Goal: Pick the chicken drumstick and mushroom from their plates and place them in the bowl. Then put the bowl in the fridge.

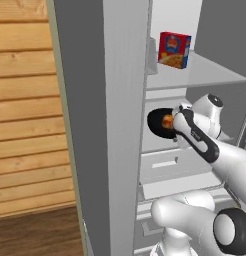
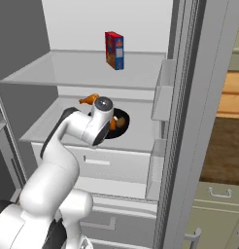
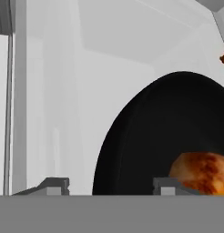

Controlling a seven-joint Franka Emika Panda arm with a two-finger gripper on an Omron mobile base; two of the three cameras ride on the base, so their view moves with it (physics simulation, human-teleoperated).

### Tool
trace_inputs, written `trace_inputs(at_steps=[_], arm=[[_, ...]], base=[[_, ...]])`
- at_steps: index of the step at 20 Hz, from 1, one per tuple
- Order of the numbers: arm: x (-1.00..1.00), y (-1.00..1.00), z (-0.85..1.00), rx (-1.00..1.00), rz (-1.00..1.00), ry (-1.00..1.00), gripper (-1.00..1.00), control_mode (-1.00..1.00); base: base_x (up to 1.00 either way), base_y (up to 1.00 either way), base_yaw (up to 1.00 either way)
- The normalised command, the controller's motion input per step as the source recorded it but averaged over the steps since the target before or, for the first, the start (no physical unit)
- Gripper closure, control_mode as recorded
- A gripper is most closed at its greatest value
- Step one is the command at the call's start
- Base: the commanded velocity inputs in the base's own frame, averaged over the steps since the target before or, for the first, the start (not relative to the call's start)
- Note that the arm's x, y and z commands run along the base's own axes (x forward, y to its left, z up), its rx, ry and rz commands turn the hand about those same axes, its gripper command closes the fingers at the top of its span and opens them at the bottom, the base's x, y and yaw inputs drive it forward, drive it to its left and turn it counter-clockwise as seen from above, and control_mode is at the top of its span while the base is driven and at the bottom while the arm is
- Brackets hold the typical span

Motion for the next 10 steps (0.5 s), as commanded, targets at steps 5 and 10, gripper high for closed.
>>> trace_inputs(at_steps=[5,10], arm=[[0.0,0.01,0.2,0.0,-0.07,-0.03,-1.0,-1.0],[-0.36,0.01,0.14,0.0,-0.14,-0.04,-1.0,-1.0]], base=[[0.0,0.0,0.0],[0.0,0.0,0.0]])
